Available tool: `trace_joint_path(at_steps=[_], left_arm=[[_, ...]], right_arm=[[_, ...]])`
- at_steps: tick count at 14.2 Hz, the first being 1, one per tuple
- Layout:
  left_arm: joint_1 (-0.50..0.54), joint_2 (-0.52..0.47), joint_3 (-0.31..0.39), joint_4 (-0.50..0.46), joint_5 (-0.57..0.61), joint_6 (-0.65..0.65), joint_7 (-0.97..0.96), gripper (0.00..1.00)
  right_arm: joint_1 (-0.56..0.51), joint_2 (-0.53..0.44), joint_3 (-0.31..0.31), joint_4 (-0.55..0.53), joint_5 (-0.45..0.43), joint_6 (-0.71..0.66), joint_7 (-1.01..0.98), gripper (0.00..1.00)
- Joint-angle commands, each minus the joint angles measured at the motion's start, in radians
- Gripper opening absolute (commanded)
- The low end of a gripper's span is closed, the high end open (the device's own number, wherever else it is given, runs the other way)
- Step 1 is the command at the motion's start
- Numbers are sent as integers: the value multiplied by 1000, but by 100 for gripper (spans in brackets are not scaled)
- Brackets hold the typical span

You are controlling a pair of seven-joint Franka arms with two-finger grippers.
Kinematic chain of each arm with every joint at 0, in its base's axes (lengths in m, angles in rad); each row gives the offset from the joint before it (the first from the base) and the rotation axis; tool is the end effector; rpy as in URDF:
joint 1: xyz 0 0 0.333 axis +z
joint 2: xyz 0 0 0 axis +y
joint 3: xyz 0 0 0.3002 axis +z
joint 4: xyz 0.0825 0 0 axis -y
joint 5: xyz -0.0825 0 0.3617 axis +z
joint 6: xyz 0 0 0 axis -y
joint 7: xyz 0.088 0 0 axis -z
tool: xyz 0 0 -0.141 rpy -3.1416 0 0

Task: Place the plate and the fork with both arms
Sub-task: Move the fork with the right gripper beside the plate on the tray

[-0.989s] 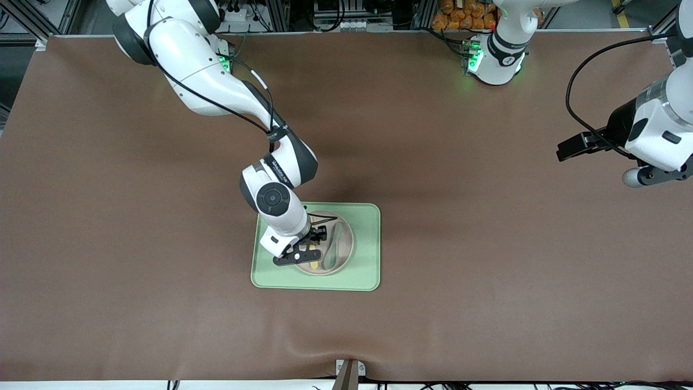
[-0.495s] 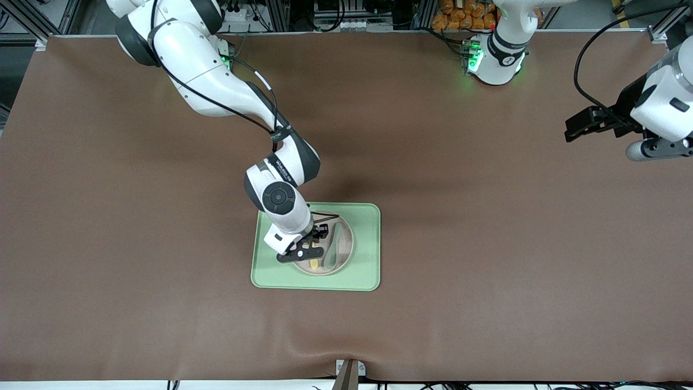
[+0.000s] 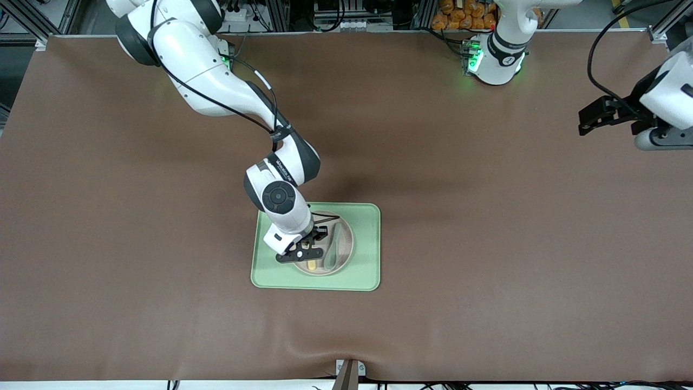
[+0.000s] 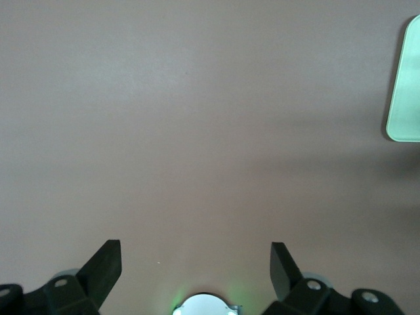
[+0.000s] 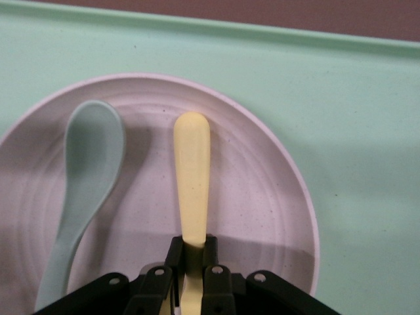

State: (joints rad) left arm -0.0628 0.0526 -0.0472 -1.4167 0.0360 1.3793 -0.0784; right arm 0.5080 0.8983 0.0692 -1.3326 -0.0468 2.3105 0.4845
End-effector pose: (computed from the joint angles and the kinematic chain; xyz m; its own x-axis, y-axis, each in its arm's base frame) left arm 0.5221 -0.0513 0.5989 0.9959 -0.0245 -0.0868 -0.0281 -0.9988 -0.0402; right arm 0.6112 0.3838 0.1663 0.9936 0.0926 0.0643 0.0960 -0.9940 -0.0532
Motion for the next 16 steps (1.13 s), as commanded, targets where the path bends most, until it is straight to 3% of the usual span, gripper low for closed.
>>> trace_joint_path(at_steps=[1, 5, 12, 16], left_arm=[[15, -54, 1, -34, 7, -2, 34, 100], [15, -68, -2, -65, -34, 7, 16, 100], [18, -63, -8, -88, -41, 35, 8, 100], [9, -63, -11, -93, -39, 43, 8, 100]], right_arm=[[0, -13, 0, 53, -12, -75, 37, 0], [-31, -45, -5, 79, 38, -118, 32, 0], [-117, -65, -3, -10, 30, -97, -27, 0], [-146, -120, 0, -161, 30, 41, -113, 0]])
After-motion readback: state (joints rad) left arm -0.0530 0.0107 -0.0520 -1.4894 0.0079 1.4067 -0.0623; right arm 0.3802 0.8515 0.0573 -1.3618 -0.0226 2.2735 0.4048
